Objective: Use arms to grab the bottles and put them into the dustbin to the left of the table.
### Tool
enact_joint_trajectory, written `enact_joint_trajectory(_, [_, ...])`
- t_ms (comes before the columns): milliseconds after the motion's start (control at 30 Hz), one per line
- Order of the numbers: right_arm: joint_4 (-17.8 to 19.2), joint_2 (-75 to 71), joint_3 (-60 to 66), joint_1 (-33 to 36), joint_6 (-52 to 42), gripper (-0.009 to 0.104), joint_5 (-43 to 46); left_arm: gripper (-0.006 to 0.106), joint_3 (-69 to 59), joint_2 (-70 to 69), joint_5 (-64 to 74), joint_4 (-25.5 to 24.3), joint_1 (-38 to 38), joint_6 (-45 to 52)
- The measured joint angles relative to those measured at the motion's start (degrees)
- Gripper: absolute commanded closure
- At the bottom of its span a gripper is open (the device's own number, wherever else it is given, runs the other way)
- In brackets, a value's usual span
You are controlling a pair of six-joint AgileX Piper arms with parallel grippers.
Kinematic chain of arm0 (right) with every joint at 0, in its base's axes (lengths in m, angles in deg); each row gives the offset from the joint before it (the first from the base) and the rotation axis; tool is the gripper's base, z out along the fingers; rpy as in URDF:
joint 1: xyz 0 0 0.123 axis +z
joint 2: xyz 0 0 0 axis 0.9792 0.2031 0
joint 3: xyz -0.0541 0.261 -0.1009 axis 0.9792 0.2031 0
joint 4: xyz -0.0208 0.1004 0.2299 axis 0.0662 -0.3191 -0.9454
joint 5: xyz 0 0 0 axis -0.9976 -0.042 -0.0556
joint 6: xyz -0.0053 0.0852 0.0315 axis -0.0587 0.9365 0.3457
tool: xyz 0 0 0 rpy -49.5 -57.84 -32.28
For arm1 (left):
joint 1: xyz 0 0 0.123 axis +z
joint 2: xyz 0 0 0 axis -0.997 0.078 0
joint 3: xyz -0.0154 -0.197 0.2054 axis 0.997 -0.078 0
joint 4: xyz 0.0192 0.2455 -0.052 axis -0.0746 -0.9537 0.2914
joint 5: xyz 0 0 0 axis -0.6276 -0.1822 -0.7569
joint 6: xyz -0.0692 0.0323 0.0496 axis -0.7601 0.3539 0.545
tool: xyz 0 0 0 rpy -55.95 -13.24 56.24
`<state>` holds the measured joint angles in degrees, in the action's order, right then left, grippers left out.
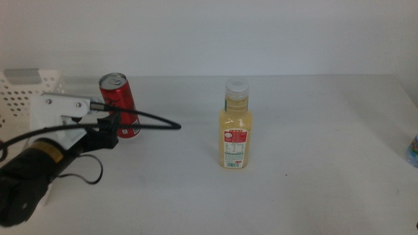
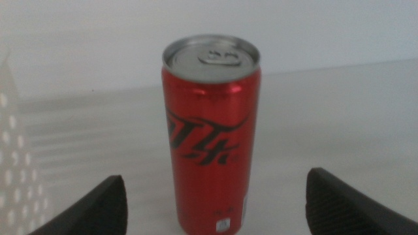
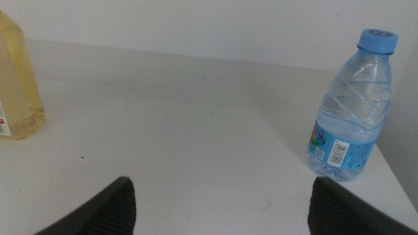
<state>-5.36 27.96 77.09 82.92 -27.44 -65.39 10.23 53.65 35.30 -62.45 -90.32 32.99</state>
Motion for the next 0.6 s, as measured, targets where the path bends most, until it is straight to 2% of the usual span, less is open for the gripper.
enact_joint_trajectory(333, [0.00,0.00,0.00,0.00,0.00,0.018,0.00,0.010,8.31,8.86,0.33,-3.10,0.39,-2.75])
enact_joint_trajectory(600, [0.00,0.00,0.00,0.00,0.00,0.018,0.00,0.010,15.33,15.43,0.47,-3.37,0.39,-2.95])
